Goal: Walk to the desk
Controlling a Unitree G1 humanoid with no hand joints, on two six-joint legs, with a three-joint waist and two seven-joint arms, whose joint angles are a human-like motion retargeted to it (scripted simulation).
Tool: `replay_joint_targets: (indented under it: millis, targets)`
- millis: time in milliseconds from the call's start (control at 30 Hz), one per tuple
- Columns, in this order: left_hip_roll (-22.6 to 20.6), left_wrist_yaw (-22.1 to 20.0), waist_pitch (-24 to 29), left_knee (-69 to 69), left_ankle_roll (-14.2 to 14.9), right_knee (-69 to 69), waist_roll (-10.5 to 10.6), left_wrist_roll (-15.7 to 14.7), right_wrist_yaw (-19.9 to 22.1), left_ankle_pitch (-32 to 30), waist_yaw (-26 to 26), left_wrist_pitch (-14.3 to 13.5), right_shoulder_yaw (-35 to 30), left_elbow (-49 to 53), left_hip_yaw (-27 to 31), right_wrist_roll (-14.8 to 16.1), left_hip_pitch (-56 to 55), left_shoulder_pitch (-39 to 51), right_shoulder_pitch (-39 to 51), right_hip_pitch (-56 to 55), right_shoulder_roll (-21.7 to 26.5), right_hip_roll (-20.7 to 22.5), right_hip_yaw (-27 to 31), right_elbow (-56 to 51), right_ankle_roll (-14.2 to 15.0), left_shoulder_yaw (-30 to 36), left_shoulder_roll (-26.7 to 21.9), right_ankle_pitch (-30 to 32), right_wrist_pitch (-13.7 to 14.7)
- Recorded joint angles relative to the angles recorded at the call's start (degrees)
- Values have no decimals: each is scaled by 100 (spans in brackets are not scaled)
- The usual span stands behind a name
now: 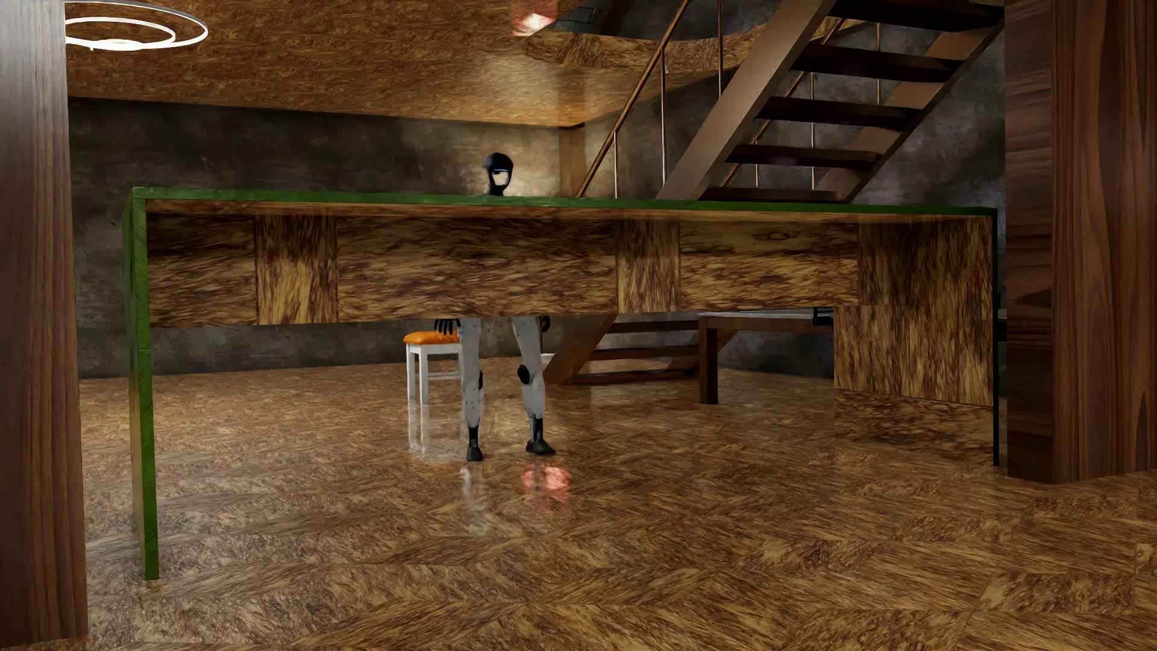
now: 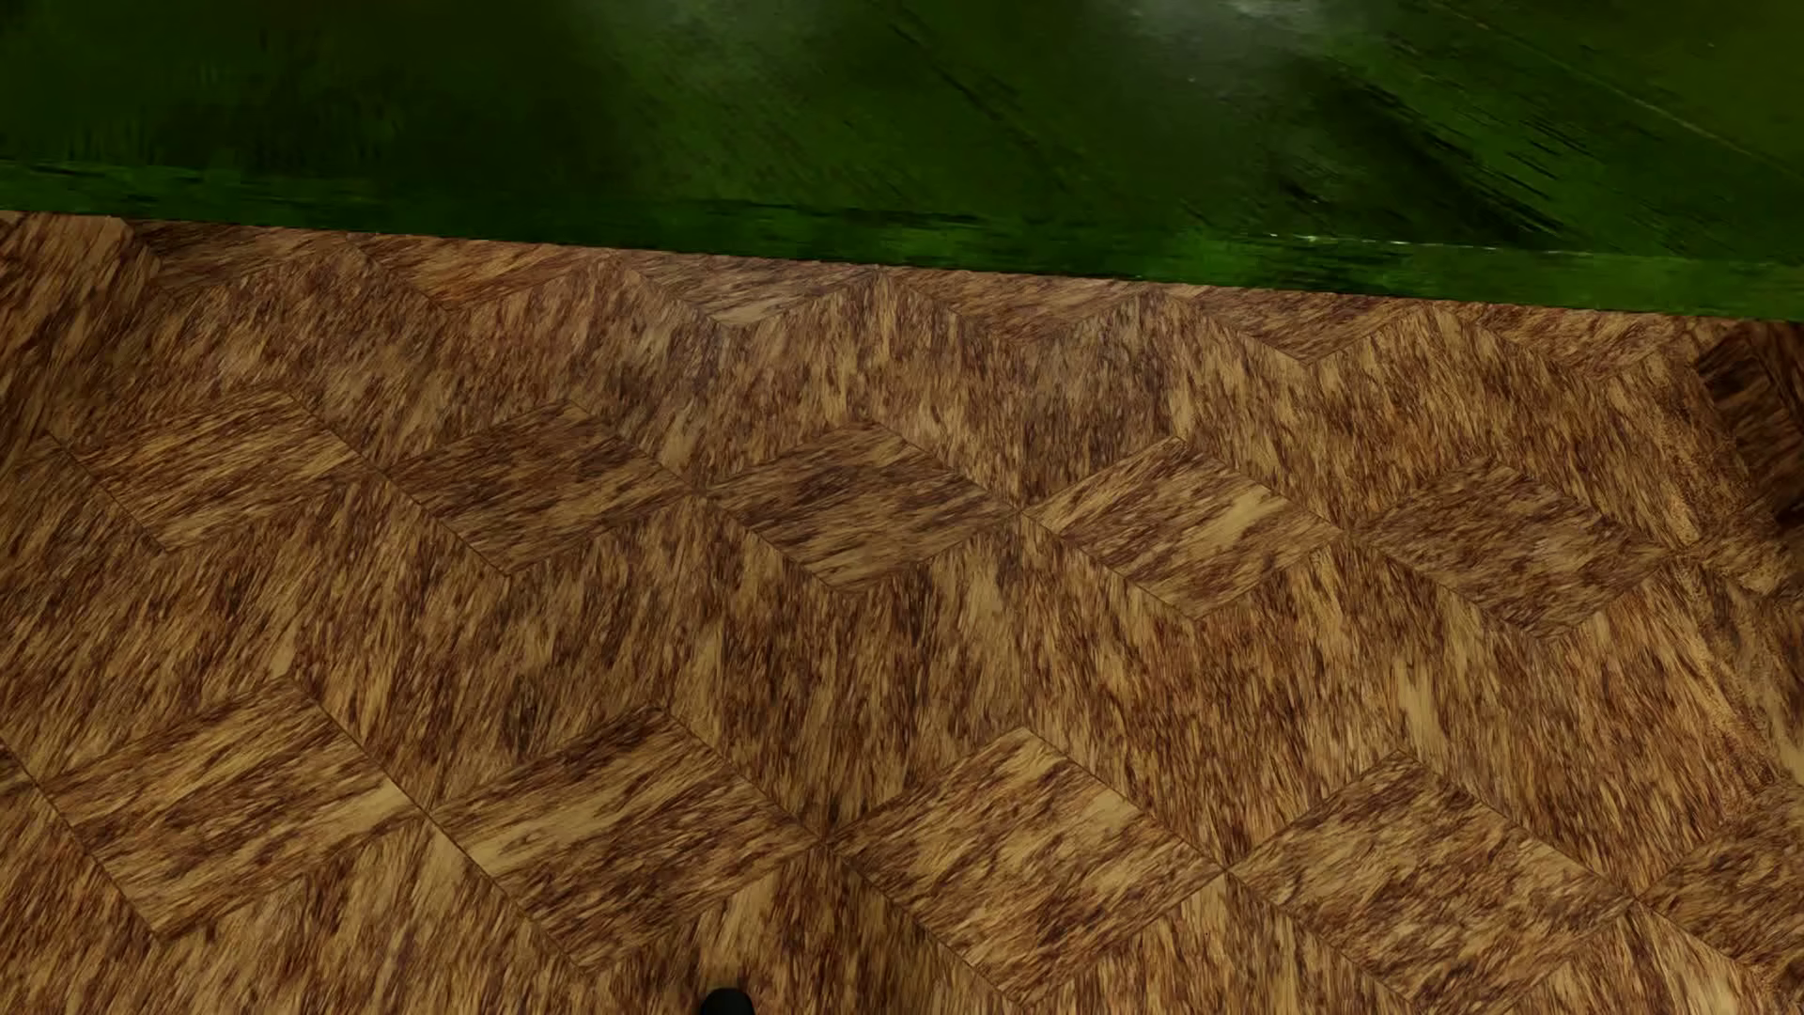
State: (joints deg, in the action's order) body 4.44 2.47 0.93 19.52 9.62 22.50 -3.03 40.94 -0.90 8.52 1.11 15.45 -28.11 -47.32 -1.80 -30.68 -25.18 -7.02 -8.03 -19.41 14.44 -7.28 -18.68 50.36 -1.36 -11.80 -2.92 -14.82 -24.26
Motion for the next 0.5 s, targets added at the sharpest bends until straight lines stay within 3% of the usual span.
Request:
replay_joint_targets:
  millis: [33, 67, 100, 200, 267, 400, 500]
  targets:
    - [34, -8, 17, 87, 288, 32, 26, 64, -156, 119, -8, 19, -231, -7, 10, -133, -102, 36, 256, -63, 23, -10, -76, 25, -30, -21, -49, 2, 71]
    - [98, -109, 28, 328, 308, 57, 57, 69, -296, 195, -15, 33, -440, 49, -78, -256, -195, 51, 567, -108, 41, -20, -126, 68, -55, -55, -45, 16, 147]
    - [230, -222, 34, 748, 136, 79, 92, 49, -337, 323, -23, 10, -624, 128, -338, -376, -273, 43, 887, -142, 66, -21, -161, 81, -77, -96, -37, 32, 212]
    - [691, -376, 7, 2149, -298, 154, 215, -32, 18, 905, 14, -176, -724, 385, -1076, -442, -232, -87, 1739, -225, 27, 78, -170, -58, -122, -162, -54, 76, 310]
    - [589, -347, -40, 2552, -55, 193, 311, -52, 365, 947, 48, -252, -450, 513, -1028, -237, -18, -158, 2106, -273, -82, 168, -136, -269, -134, -141, -72, 109, 375]
    - [465, -242, -196, 1011, -808, 75, 543, 39, 803, 1769, -19, -233, -17, 532, -1575, -76, 943, -123, 2316, -218, -183, 280, -242, -827, -94, 128, -116, 246, 651]
    - [155, -170, -246, 321, -1038, 155, 622, 150, 967, 1486, -49, -290, 317, 437, -1478, -60, 1261, 21, 1923, -176, -191, 56, -346, -1100, 5, 434, -120, 328, 702]
